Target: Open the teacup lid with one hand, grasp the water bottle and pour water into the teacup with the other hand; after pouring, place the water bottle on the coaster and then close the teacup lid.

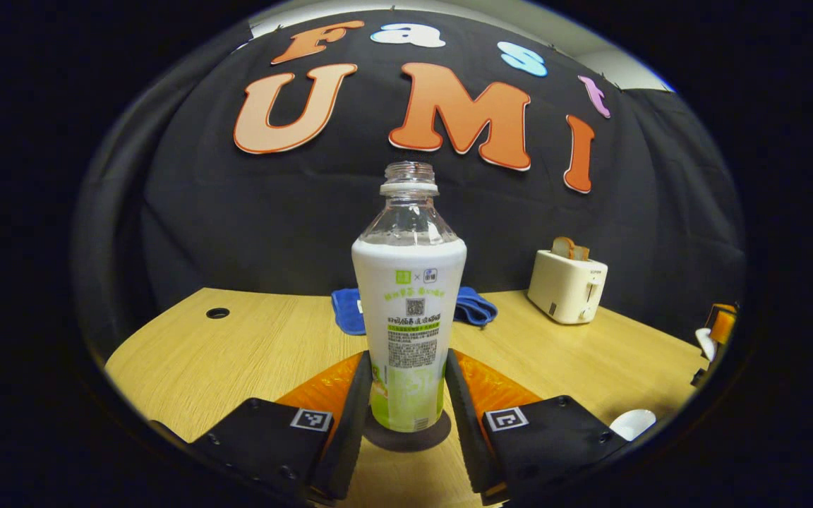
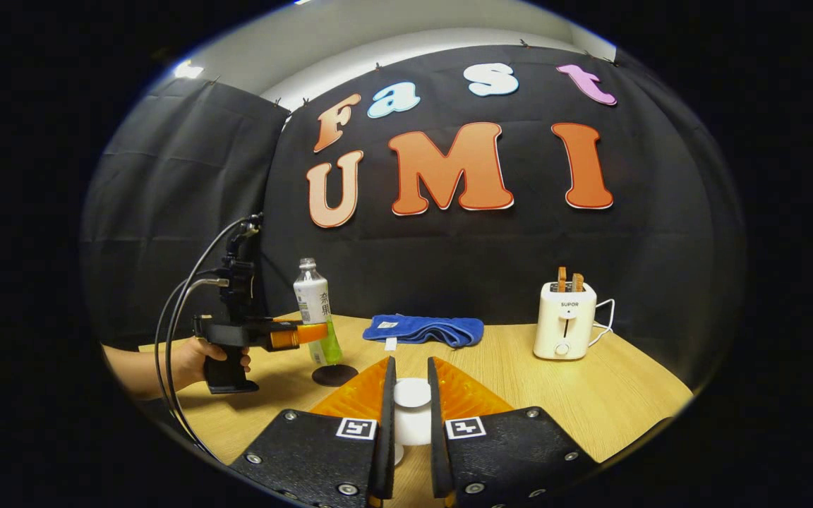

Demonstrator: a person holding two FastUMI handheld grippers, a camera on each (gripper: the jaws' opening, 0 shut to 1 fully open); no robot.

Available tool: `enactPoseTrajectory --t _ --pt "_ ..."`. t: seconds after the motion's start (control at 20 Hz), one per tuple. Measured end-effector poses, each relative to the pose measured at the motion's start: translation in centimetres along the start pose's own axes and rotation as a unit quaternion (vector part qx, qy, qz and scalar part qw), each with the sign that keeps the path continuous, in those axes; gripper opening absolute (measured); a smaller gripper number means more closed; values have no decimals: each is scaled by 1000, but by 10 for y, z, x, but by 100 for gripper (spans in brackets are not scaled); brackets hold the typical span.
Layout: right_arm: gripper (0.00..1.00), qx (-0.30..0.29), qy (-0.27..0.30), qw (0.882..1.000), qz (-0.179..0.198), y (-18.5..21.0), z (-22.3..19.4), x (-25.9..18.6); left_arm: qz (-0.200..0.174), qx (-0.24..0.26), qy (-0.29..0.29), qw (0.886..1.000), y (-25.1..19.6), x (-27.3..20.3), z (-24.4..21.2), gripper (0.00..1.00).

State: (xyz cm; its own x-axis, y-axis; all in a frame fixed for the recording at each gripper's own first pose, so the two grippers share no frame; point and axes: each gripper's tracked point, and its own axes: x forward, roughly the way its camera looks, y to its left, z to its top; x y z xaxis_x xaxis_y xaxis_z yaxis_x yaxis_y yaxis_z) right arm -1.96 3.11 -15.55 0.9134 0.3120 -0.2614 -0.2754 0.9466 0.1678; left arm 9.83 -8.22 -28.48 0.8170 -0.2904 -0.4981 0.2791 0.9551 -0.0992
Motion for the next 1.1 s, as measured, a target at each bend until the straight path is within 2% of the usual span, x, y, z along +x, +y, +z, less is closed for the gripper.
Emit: enactPoseTrajectory --t 0.15,0.5,0.85,0.95,1.0,1.1 --pt "22 3 3 1000 0 -1 -2 3 -2 -1 10 1000 0 4 -11 65" --pt "22 -4 16 1000 6 6 -11 6 -8 0 27 1000 -6 12 -27 63" --pt "22 -5 20 1000 11 13 -10 3 -15 7 22 1000 -9 11 -27 70" --pt "22 -6 20 1000 13 16 -11 4 -2 18 27 999 -4 9 -30 75" --pt "22 -7 22 1000 14 17 -12 4 4 26 28 999 -2 7 -30 89" --pt "22 -7 28 999 15 19 -16 6 5 33 23 999 -4 -1 -25 98"
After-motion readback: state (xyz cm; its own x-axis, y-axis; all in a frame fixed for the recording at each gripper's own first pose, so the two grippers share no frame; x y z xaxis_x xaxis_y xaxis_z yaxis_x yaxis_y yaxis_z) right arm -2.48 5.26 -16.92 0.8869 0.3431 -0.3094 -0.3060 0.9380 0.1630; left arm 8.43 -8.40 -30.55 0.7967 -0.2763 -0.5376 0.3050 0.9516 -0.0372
